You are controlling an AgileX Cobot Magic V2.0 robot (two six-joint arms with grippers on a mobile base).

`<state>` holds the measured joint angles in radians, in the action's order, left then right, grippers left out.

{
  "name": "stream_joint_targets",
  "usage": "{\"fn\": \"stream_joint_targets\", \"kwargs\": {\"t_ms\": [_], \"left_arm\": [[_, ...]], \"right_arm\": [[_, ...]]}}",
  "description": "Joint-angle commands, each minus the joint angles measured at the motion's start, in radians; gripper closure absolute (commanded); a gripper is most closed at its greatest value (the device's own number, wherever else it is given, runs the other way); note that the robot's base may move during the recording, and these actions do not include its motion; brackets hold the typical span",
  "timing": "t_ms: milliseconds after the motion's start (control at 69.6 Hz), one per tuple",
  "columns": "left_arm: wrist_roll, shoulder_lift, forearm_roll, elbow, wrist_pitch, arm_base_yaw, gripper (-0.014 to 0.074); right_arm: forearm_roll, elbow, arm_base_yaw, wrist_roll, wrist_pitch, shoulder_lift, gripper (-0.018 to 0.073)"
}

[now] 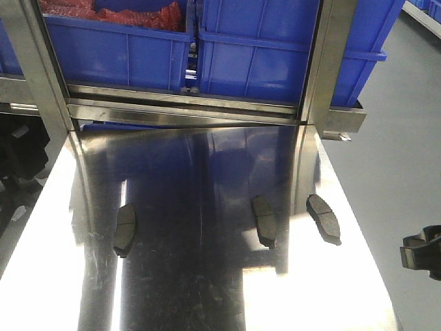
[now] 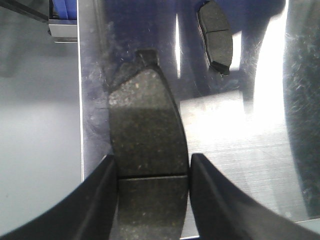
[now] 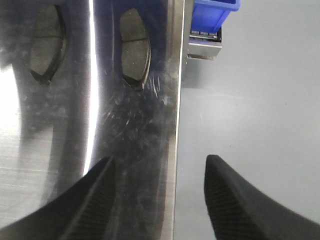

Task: Move and align brake pads A on conveyor
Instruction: 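Lower the right gripper onto the outermost brake pad on its side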

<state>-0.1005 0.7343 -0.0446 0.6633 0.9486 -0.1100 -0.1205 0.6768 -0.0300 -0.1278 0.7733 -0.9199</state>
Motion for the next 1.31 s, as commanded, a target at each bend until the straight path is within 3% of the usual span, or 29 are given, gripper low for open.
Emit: {"fn": "stream_joint_targets", "kwargs": {"t_ms": [0,144,287,474,618,862,1293], "left_arm": [[0.002,-0.005,-0.011,0.028,-0.06,-0.003,0.0604],[0.002,-0.005,-0.011,0.028,-0.06,-0.003,0.0604],[0.002,-0.005,-0.011,0.028,-0.06,-0.003,0.0604],[0.002,-0.005,-0.011,0.028,-0.06,-0.003,0.0604],[0.002,-0.005,-0.011,0.028,-0.06,-0.003,0.0604],[0.002,-0.005,-0.011,0.028,-0.06,-0.003,0.0604],[0.002,-0.005,-0.011,0.028,-0.06,-0.003,0.0604]], "right_arm": [[-0.048,0.035,0.005,-0.057,-0.081,-0.003,0.0137],[-0.119,0.087,-0.009,-0.155,-0.065,-0.087,0.0137],[-0.09,0.181,-0.116,-0.164,-0.078,-0.22,0.0137],[0.075,0.342,-0.219,0.019,-0.046,-0.425,0.0133],[0.145,0.457,-0.213,0.073,0.002,-0.578,0.0104],[0.134,0.597,-0.166,0.069,0.046,-0.772,0.0015],[0.132,0.702,-0.143,0.003,0.075,-0.983,0.0013]]}}
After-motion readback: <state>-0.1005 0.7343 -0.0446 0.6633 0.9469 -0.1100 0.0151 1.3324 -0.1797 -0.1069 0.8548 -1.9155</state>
